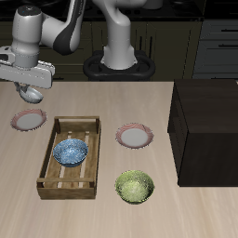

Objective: Place the white bowl on the off-center plate

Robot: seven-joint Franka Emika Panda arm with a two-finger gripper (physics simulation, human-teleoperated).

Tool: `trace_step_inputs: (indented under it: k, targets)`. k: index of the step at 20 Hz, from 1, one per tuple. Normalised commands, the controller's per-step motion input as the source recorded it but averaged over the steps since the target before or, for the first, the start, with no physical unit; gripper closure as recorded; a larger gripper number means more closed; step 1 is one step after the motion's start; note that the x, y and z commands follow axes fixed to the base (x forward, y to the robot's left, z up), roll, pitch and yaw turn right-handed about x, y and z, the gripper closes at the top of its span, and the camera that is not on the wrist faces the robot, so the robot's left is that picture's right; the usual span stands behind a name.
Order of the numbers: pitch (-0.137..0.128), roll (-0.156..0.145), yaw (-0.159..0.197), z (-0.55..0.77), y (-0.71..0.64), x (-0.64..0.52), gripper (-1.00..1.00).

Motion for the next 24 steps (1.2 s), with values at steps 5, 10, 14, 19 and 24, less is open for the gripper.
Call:
trace_step_inputs:
  k: [5, 10, 14, 19, 24]
  targets:
    - [0.044, -0.021, 0.009, -0.32, -0.06, 0.1, 1.0]
    - [0.033, -0.014, 0.006, -0.23, -0.05, 0.05, 1.0]
    - [0.024, -0.019, 0.011, -0.21, -0.02, 0.03, 1.0]
    - [0.047, -0.019, 0.016, -0.32, -0.05, 0.05, 1.0]
    - [0.053, -0.024, 0.034, -0.22, -0.03, -0.02, 1.0]
